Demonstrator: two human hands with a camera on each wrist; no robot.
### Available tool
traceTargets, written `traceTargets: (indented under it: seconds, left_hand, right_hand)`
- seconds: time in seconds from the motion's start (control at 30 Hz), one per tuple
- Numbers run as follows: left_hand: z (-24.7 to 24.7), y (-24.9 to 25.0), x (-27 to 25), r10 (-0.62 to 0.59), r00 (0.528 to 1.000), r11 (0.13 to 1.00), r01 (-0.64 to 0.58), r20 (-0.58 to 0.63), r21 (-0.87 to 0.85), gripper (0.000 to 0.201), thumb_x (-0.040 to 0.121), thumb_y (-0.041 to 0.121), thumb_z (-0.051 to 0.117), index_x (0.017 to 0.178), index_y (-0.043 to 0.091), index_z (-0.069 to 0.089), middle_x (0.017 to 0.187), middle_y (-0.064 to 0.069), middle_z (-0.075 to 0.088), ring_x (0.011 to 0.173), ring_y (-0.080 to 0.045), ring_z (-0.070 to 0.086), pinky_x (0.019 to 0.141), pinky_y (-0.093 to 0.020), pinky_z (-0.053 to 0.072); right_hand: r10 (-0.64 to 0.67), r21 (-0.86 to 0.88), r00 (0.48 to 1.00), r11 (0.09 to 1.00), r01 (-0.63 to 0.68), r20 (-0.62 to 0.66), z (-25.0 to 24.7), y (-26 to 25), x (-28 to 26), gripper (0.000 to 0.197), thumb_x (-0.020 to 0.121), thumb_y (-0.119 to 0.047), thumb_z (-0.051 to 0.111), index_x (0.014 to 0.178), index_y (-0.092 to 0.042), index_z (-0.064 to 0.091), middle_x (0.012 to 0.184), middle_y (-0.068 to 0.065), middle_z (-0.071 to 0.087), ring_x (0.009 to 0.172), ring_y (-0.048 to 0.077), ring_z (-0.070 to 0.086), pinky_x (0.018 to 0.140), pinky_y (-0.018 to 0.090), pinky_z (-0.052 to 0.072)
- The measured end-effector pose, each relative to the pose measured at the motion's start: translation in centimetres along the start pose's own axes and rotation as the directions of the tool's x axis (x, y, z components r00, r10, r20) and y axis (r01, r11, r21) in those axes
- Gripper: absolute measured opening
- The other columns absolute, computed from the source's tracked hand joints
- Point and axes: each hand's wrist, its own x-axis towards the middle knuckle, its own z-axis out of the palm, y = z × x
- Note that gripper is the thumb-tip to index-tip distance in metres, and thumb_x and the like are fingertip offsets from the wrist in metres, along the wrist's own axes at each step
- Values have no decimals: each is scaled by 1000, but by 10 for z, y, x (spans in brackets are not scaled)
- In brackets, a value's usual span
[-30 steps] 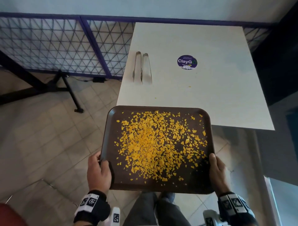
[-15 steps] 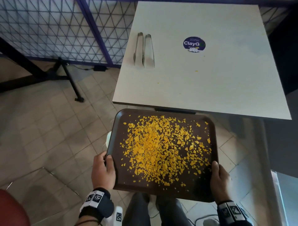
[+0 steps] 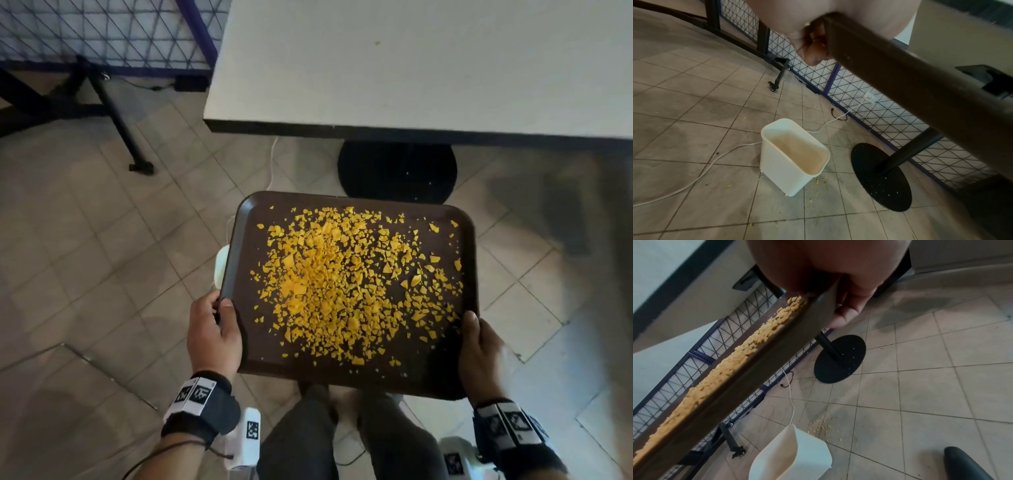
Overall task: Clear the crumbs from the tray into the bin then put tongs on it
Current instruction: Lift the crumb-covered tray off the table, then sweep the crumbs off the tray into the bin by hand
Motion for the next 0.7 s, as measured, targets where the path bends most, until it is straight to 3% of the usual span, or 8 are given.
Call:
traceTargets:
  seconds: [0.13, 0.27, 0.37, 0.5, 0.53, 0.6, 0.63, 0.7]
  left_hand:
    - [46, -35, 28, 20, 998, 999, -23, -56, -45, 24, 100, 17, 52, 120, 6, 59, 111, -5, 59, 95, -20, 55, 86, -29, 39]
    - [85, -62, 53, 84, 991, 995, -88, -103, -37, 26, 100, 18, 52, 121, 4, 58, 115, -15, 61, 99, -28, 57, 88, -28, 39]
    - [107, -75, 68, 127, 984, 990, -133, -125, -42, 25, 100, 17, 52, 120, 4, 59, 115, -16, 62, 100, -29, 58, 88, -26, 38]
    - [128, -85, 80, 182, 974, 980, -192, -135, -62, 25, 100, 16, 53, 120, 4, 61, 117, -15, 61, 101, -31, 58, 88, -26, 38]
    - [131, -86, 83, 183, 975, 980, -192, -126, -59, 26, 100, 17, 52, 121, 4, 60, 118, -15, 60, 102, -32, 58, 88, -28, 38]
    - [134, -84, 85, 187, 978, 982, -189, -97, -10, 33, 101, 23, 51, 129, 6, 57, 125, -16, 57, 109, -34, 55, 91, -32, 38]
    - [134, -80, 84, 228, 970, 973, -226, -86, 35, 39, 101, 26, 50, 134, 8, 53, 129, -16, 53, 115, -34, 52, 94, -36, 39]
    - [134, -65, 74, 388, 919, 916, -378, -62, 137, 47, 100, 33, 47, 143, 12, 45, 140, -17, 47, 128, -33, 43, 103, -46, 37]
  right_hand:
    - [-60, 17, 998, 998, 60, -7, 47, 24, 40, 43, 101, -46, 35, 78, -16, 55, 77, 14, 61, 72, 33, 59, 66, 41, 48]
    - [-83, 132, 996, 988, 79, 24, 80, 42, 76, 45, 97, -51, 37, 83, -14, 59, 87, 17, 66, 81, 34, 62, 71, 43, 51]
    - [-81, 264, 996, 962, 66, 46, 95, 53, 91, 44, 93, -55, 43, 87, -16, 63, 89, 13, 69, 84, 34, 66, 80, 50, 55]
    - [-88, 277, 996, 957, 86, -3, 108, 62, 101, 56, 85, -68, 45, 87, -16, 63, 88, 15, 70, 85, 38, 67, 80, 56, 56]
    - [-98, 270, 995, 958, 98, -14, 110, 61, 101, 55, 86, -69, 44, 87, -16, 62, 86, 14, 69, 84, 37, 67, 79, 55, 56]
    - [-89, 278, 996, 956, 92, -23, 113, 59, 101, 42, 96, -53, 42, 89, -16, 61, 82, 9, 66, 80, 31, 66, 72, 43, 56]
    - [-85, 281, 996, 955, 90, -29, 113, 58, 101, 38, 100, -45, 41, 94, -14, 61, 80, 6, 65, 77, 26, 65, 67, 36, 53]
    - [-98, 260, 993, 959, 112, -64, 115, 57, 101, 37, 102, -40, 39, 103, -11, 62, 82, 2, 65, 77, 21, 64, 66, 31, 50]
